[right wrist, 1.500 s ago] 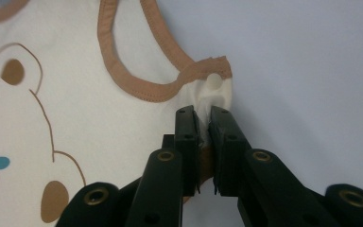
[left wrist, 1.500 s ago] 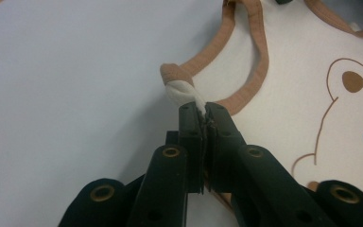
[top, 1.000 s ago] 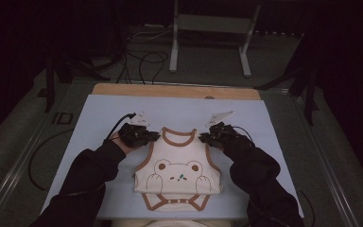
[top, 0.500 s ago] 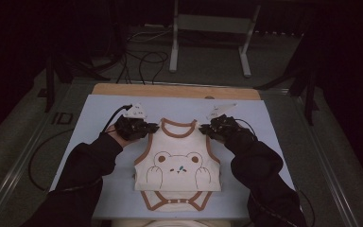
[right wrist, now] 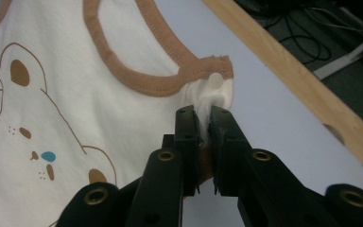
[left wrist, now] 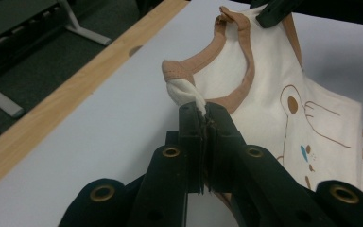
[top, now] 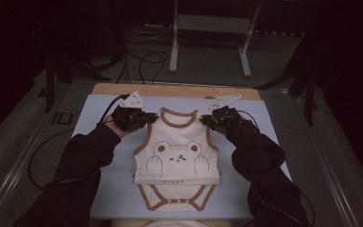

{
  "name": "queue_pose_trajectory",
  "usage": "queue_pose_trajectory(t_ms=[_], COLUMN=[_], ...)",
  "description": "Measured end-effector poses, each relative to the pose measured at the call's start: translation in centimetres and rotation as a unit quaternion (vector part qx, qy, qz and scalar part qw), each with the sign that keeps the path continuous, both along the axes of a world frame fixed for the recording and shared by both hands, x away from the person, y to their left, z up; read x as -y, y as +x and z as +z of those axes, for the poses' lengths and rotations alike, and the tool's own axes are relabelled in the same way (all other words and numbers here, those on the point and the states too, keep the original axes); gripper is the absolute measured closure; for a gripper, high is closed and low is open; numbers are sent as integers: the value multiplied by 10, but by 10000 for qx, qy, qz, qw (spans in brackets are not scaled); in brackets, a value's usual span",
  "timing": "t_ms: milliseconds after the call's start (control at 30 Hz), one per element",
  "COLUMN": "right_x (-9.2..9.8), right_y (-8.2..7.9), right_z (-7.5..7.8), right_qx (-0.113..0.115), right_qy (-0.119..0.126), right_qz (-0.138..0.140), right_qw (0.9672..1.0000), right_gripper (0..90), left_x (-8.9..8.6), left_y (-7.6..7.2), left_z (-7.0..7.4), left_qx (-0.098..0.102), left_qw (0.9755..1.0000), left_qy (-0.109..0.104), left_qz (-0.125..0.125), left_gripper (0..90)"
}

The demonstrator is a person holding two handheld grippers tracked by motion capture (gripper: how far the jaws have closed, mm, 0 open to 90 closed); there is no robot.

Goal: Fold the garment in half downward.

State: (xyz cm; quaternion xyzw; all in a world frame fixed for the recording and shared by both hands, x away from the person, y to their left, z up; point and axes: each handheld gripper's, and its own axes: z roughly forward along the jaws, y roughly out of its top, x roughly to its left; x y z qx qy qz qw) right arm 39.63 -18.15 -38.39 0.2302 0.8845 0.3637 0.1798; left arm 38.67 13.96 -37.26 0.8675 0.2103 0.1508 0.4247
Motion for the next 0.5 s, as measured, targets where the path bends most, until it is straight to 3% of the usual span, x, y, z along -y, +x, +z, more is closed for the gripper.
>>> queue_pose_trajectory(t_ms=[500], right_x=[-4], right_y=[13], right_z=[29], right_qx=[411], right_qy=[12], right_qz=[-135], right_qw=[9991], right_gripper=[828], left_x=[0], left_y=[8], left_z=[27], left_qx=[374], left_qw=[9992], left_qy=[-72], left_qz=[140], left_gripper=[871])
